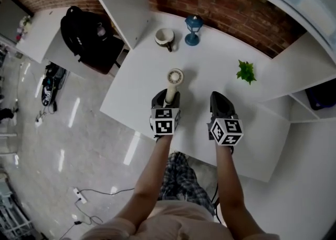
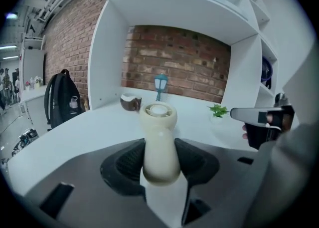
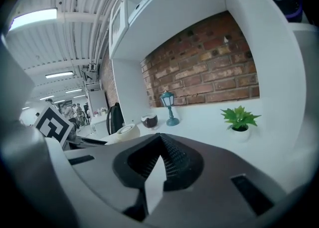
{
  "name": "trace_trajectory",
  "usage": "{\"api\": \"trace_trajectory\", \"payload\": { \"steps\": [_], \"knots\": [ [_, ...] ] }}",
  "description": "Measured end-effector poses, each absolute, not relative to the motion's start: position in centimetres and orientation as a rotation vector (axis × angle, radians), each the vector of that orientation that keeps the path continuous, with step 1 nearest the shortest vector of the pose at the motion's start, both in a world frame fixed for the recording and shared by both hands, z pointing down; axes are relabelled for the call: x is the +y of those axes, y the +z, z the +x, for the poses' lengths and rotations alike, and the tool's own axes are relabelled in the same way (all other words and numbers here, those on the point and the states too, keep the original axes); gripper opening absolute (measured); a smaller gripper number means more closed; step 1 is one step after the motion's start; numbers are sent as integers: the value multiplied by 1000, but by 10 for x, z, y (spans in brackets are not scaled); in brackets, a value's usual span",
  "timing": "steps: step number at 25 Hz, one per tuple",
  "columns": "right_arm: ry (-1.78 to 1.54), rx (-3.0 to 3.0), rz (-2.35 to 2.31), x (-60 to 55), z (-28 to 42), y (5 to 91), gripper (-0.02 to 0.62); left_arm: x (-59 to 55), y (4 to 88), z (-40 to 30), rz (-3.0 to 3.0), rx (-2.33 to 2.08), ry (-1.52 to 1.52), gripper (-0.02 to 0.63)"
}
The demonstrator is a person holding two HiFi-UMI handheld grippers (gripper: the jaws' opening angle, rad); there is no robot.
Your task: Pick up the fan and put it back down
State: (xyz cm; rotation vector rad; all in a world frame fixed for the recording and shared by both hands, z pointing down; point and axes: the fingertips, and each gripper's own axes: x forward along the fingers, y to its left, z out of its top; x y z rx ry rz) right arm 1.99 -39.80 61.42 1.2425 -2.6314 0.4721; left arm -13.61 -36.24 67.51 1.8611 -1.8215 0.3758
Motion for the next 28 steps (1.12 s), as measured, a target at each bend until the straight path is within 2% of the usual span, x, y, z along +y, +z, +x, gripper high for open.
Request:
{"api": "trace_trajectory", "payload": {
  "steps": [12, 15, 16, 19, 28],
  "knots": [
    [521, -2604, 1228, -396, 23, 638, 15, -353, 725, -126, 1821, -1685, 531, 208],
    [530, -2602, 1238, -396, 24, 636, 15, -352, 720, -126, 1855, -1661, 497, 343],
    [532, -2600, 1243, -397, 25, 636, 15, -351, 718, -126, 1869, -1659, 496, 359],
    [535, -2593, 1256, -396, 28, 636, 15, -350, 712, -127, 1900, -1675, 487, 379],
    [523, -2602, 1315, -396, 41, 613, 15, -355, 661, -141, 1938, -1750, 337, 379]
  ]
}}
